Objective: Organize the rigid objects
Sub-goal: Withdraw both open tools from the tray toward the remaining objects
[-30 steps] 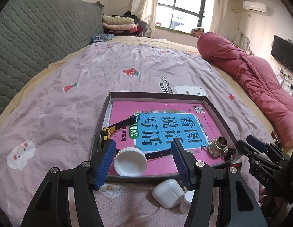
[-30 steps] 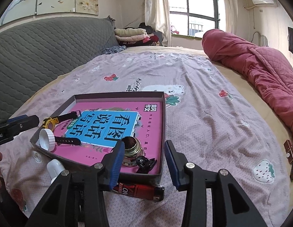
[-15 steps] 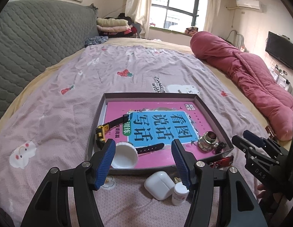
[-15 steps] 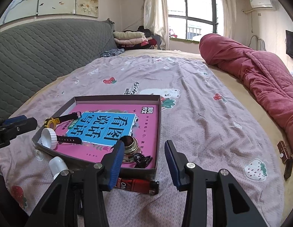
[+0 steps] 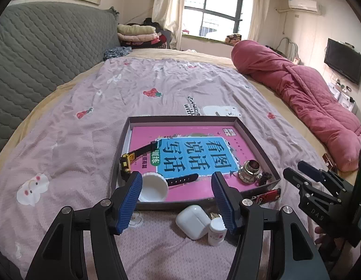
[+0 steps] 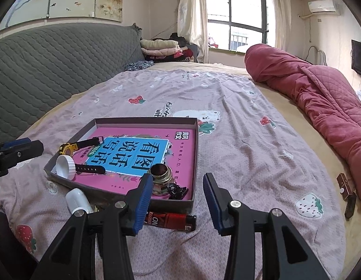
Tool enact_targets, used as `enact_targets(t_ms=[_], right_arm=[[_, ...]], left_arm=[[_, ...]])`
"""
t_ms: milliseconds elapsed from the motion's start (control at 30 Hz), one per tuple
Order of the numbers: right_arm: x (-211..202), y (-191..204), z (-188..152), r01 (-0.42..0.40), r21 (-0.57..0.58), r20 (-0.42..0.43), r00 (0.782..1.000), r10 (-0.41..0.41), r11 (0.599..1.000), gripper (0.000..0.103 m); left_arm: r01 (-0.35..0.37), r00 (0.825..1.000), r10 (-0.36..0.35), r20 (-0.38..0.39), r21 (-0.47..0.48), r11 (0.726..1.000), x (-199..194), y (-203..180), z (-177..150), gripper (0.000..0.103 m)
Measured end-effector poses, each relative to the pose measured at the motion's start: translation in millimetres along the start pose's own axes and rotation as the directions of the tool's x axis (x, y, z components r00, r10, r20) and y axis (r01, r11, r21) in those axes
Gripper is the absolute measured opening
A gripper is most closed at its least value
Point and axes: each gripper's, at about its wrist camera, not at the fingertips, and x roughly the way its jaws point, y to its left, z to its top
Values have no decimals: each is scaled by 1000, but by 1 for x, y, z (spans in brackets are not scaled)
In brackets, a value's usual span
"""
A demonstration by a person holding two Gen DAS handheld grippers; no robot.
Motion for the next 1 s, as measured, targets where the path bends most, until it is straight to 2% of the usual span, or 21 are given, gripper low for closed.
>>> enact_targets(t_ms=[600, 1000], right_arm=[[-14, 5, -5, -5, -19, -14, 1000, 5, 1000, 46], [-28, 2, -10, 0, -15, -24, 1000, 0, 1000, 46]], left_arm=[[1, 1000, -1, -9, 11, 1000, -18, 6, -12, 64], [26, 999, -25, -21, 38, 999, -25, -6, -20, 64]])
